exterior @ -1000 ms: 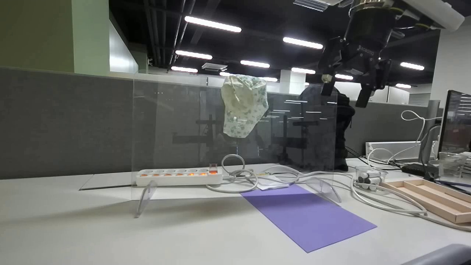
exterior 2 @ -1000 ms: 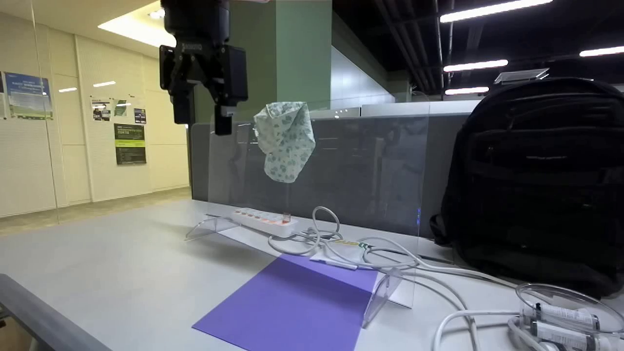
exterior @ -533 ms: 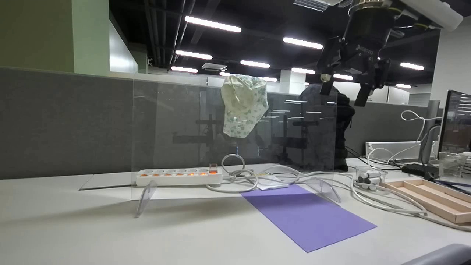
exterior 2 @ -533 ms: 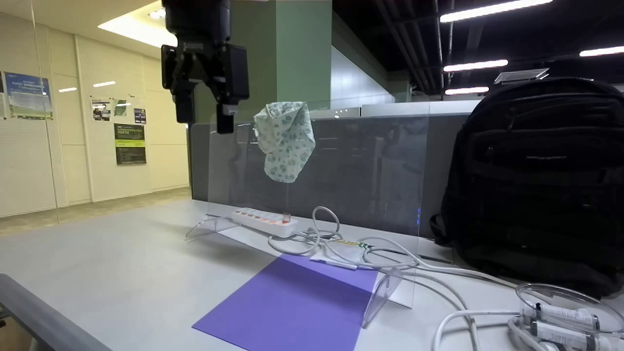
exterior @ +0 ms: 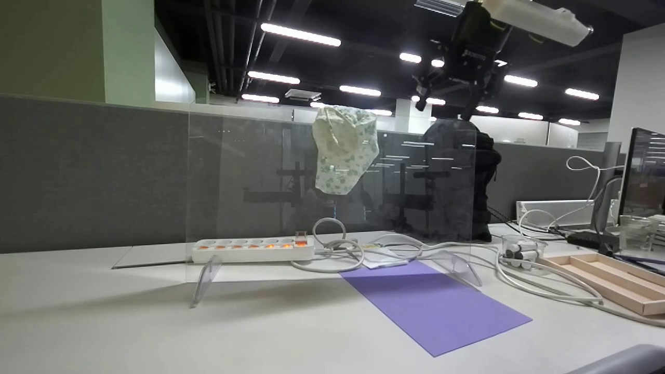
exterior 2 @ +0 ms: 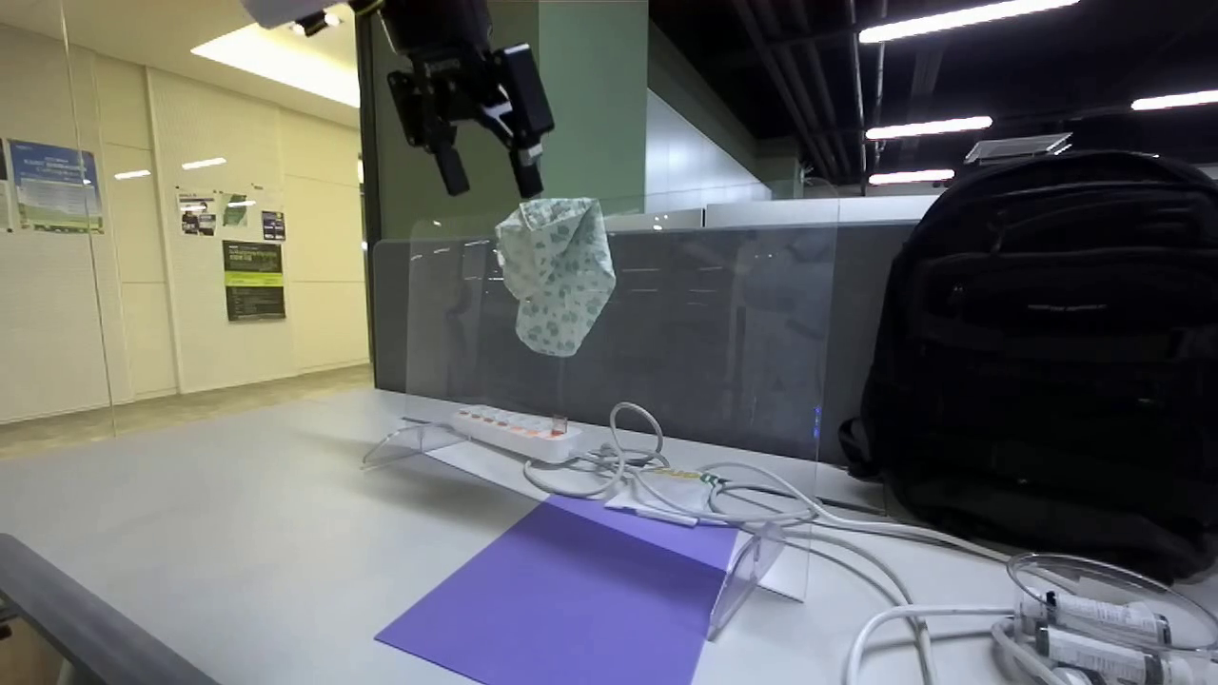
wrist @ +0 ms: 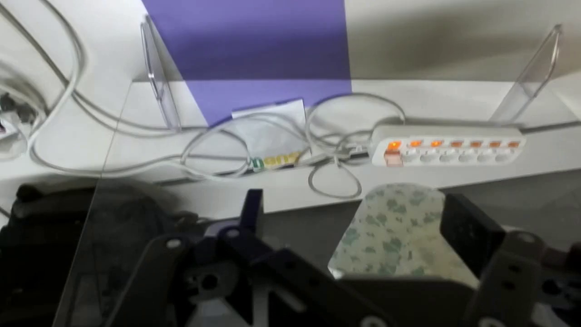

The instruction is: Drop the cloth from the transparent screen onto the table

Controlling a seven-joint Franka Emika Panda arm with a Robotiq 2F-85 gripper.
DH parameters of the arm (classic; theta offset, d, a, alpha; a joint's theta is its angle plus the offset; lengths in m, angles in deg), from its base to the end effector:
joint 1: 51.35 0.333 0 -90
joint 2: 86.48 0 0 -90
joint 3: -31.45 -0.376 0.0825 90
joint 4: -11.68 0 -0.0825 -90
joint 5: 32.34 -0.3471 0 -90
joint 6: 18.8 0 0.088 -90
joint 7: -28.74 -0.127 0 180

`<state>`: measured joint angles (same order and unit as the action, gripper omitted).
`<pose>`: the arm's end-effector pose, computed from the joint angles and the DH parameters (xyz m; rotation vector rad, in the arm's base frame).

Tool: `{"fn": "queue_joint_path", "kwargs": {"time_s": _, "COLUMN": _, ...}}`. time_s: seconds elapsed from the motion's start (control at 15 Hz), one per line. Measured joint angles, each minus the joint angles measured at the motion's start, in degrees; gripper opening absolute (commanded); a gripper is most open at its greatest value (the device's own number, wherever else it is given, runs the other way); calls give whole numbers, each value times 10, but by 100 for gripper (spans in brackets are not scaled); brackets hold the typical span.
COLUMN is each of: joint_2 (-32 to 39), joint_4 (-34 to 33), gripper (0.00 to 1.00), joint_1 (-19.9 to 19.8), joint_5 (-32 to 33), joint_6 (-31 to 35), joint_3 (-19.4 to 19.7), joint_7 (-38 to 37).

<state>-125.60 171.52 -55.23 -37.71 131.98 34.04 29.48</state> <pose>0.3049 -0.0378 0.5042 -2.9619 0.2481 -0.8026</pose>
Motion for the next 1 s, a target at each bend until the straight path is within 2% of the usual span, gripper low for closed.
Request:
{"fn": "queue_joint_path", "kwargs": {"time_s": 0.33, "joint_2": 55, "joint_4": -19, "gripper": 100, "joint_1": -10, "joint_5": 13, "joint_6": 160, "joint_3": -18, "joint_7": -8}}
{"fn": "queue_joint_path", "kwargs": {"time_s": 0.6, "joint_2": 91, "joint_4": -48, "gripper": 100, "joint_1": -10, "joint_5": 14, "joint_6": 172, "joint_3": -14, "joint_7": -5}}
{"fn": "queue_joint_path", "kwargs": {"time_s": 1.0, "joint_2": 99, "joint_4": -51, "gripper": 100, "joint_1": -5, "joint_5": 14, "joint_6": 179, "joint_3": -13, "joint_7": 0}}
